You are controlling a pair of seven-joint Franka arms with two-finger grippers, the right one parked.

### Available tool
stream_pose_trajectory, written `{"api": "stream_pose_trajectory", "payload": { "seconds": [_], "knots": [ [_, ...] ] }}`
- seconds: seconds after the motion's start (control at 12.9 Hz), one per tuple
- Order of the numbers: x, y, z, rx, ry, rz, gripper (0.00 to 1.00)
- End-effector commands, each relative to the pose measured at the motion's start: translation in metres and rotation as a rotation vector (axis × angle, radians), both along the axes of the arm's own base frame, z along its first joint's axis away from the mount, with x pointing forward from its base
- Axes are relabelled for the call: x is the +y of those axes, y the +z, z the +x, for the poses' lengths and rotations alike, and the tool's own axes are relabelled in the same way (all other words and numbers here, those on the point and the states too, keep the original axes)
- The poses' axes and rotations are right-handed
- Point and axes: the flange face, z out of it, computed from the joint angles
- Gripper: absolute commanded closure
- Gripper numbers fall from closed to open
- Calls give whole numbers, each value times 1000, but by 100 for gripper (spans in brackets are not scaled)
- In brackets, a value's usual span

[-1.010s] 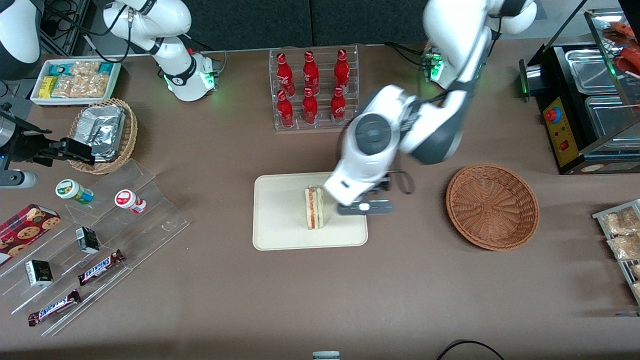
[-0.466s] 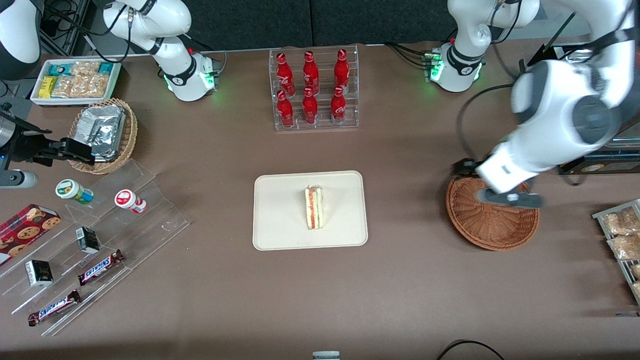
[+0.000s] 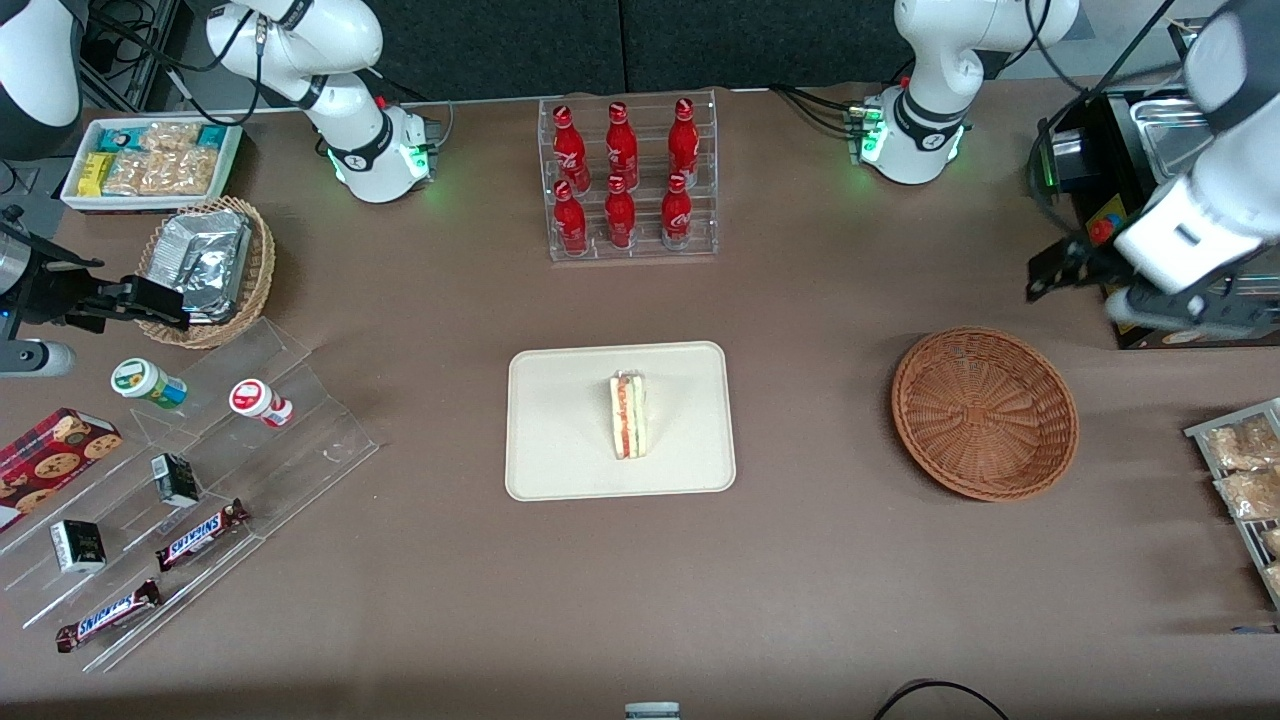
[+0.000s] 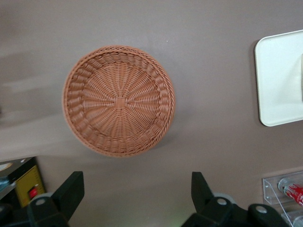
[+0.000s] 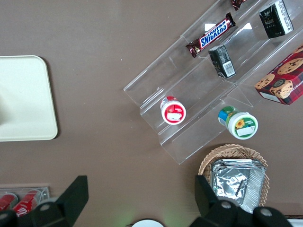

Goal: Place sandwich from basket to tray

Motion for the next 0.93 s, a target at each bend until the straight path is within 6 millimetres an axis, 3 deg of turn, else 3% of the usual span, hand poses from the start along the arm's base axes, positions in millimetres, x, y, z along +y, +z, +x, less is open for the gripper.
{"api": "stream_pose_trajectory", "payload": {
  "seconds": [0.0,0.16,0.85],
  "knots": [
    [-2,33,4,-18,73,30,0],
    [-3,45,5,-44,96,49,0],
    [2,55,6,-62,110,46,0]
  ]
}}
